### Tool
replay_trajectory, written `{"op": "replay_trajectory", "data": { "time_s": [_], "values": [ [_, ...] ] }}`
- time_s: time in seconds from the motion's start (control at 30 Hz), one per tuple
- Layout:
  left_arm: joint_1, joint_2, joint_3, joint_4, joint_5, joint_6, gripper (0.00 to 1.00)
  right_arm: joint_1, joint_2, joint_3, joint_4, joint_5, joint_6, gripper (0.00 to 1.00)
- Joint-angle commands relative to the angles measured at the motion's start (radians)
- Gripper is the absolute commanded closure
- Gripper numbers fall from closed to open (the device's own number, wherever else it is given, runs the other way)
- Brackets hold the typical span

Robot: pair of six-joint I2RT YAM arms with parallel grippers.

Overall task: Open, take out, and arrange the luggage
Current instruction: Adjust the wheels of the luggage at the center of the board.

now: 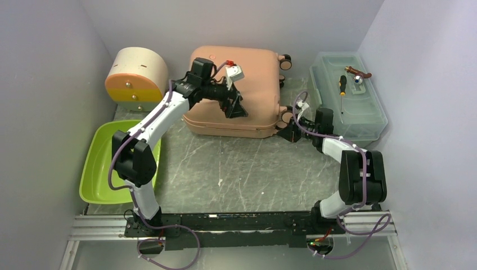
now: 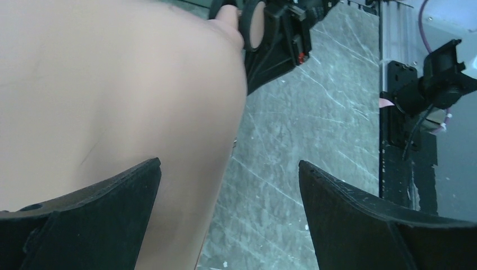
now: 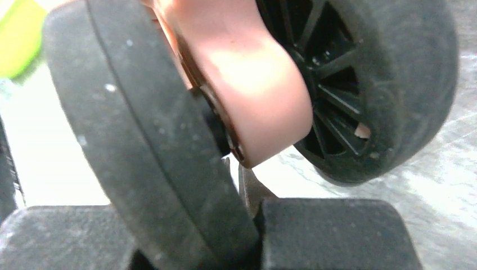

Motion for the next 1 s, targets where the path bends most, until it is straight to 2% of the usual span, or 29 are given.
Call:
{"op": "replay_trajectory", "data": {
  "time_s": [0.0,0.1,0.2,0.3,0.37,0.4,0.53,0.6,0.7,0.8,0.9,0.97],
  "values": [
    [-0.061,0.055,0.102,-0.127,0.027,0.038,0.01,-0.046,-0.045,0.125,-0.153,-0.017,-0.345,1.0],
    [-0.093,0.103,0.175,-0.135,0.042,0.017,0.0,-0.044,-0.016,0.157,-0.253,-0.106,-0.565,1.0],
    [-0.126,0.148,0.239,-0.144,0.051,-0.001,0.0,-0.044,0.025,0.213,-0.395,-0.134,-0.778,1.0],
    [-0.154,0.18,0.274,-0.139,0.053,-0.02,0.01,-0.046,0.048,0.237,-0.422,-0.136,-0.856,0.99],
    [-0.17,0.194,0.288,-0.14,0.052,-0.026,0.01,-0.048,0.056,0.273,-0.516,-0.17,-0.933,0.75],
    [-0.176,0.198,0.291,-0.14,0.052,-0.03,0.01,-0.05,0.057,0.293,-0.592,-0.196,-0.983,0.67],
    [-0.183,0.184,0.264,-0.134,0.059,-0.038,0.0,-0.064,0.028,0.319,-0.83,-0.257,-1.21,0.41],
    [-0.182,0.17,0.242,-0.14,0.052,-0.026,0.01,-0.072,-0.001,0.284,-0.826,-0.242,-1.221,0.36],
    [-0.181,0.138,0.207,-0.148,0.038,-0.007,0.0,-0.094,-0.038,0.225,-0.818,-0.229,-1.268,0.36],
    [-0.174,0.099,0.163,-0.137,0.03,-0.005,0.01,-0.138,-0.078,0.15,-0.745,-0.267,-1.229,0.37],
    [-0.166,0.061,0.128,-0.122,0.014,-0.007,0.0,-0.185,-0.102,0.091,-0.521,-0.341,-0.97,0.39],
    [-0.162,0.045,0.123,-0.119,0.001,-0.009,0.01,-0.209,-0.096,0.062,-0.345,-0.417,-0.707,0.41]
  ]
}}
